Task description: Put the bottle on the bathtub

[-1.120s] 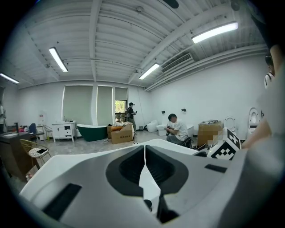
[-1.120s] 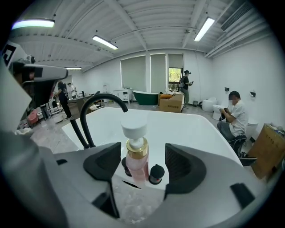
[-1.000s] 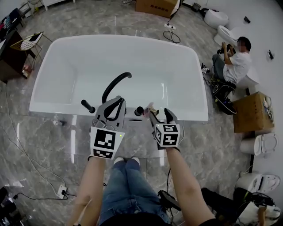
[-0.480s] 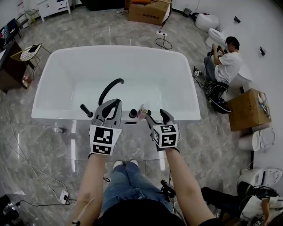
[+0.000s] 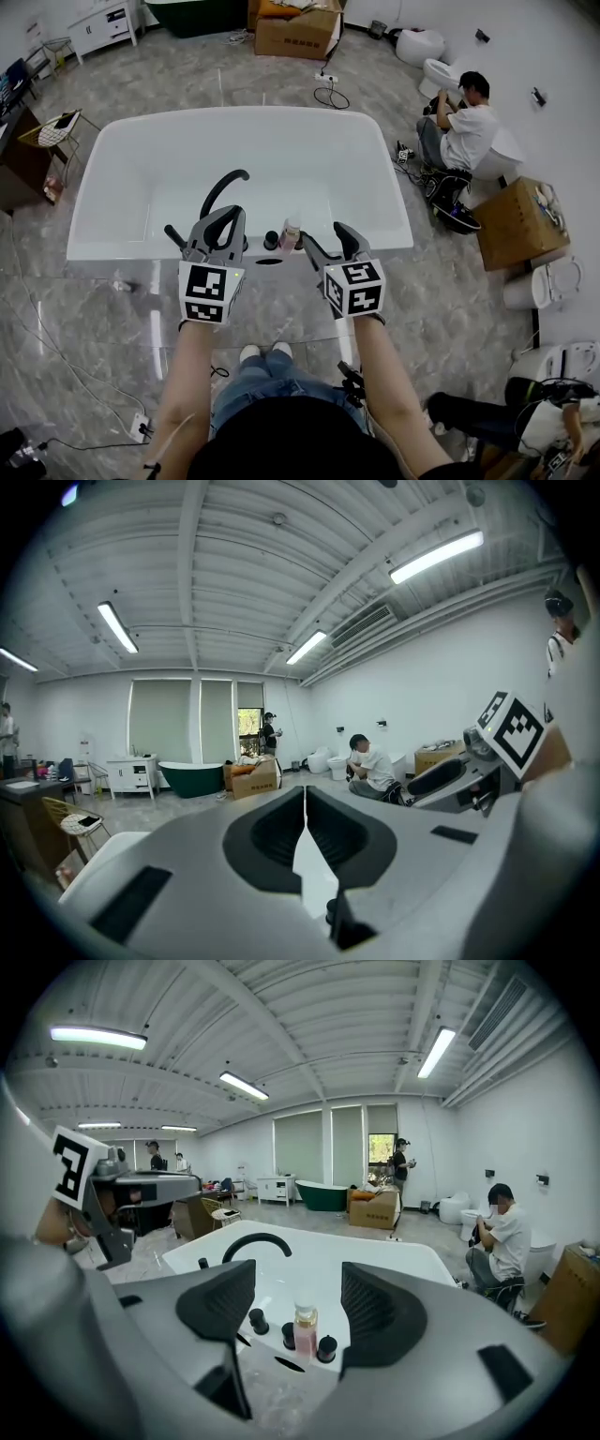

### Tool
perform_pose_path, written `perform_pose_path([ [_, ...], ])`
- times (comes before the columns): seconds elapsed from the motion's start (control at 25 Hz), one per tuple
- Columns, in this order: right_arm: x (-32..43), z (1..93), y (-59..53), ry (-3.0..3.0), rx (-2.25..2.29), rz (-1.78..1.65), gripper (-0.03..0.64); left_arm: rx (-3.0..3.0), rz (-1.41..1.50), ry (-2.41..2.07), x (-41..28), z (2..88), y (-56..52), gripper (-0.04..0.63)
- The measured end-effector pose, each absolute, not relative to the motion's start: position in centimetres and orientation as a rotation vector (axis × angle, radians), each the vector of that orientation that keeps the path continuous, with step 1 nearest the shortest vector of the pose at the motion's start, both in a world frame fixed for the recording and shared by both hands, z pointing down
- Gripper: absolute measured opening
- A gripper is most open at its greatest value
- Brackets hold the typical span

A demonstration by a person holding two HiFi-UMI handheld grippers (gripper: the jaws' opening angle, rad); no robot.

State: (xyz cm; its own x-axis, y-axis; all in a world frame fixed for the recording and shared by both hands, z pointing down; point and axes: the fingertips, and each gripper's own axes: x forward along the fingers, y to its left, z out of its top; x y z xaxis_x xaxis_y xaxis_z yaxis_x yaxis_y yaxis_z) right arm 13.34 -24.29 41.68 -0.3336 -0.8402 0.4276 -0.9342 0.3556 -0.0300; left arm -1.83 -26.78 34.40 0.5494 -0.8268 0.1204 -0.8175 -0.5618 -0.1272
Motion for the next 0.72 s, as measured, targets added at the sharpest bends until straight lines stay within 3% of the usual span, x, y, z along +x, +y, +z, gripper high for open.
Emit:
perform_pose_path([
  [0.16,13.7,38.7,-22.7,-2.328,1.616,0.352,0.290,-2.686,-0.213,1.453,-1.9,32.9,-26.0,0.008],
  [0.4,14.5,34.5,-21.2,-2.340,1.692,0.202,0.210,-2.646,-0.099,1.444,-1.6,29.6,-24.9,0.008],
  [0.48,14.8,32.9,-20.9,-2.352,1.722,0.143,0.171,-2.635,-0.070,1.430,-1.4,28.6,-24.6,0.008],
  [0.6,15.4,30.6,-20.4,-2.353,1.785,0.028,0.052,-2.619,-0.040,1.398,-1.2,27.2,-24.2,0.008],
  [0.72,16.1,28.6,-20.0,-2.369,1.828,-0.036,0.015,-2.595,-0.013,1.376,-0.9,25.9,-23.8,0.008],
])
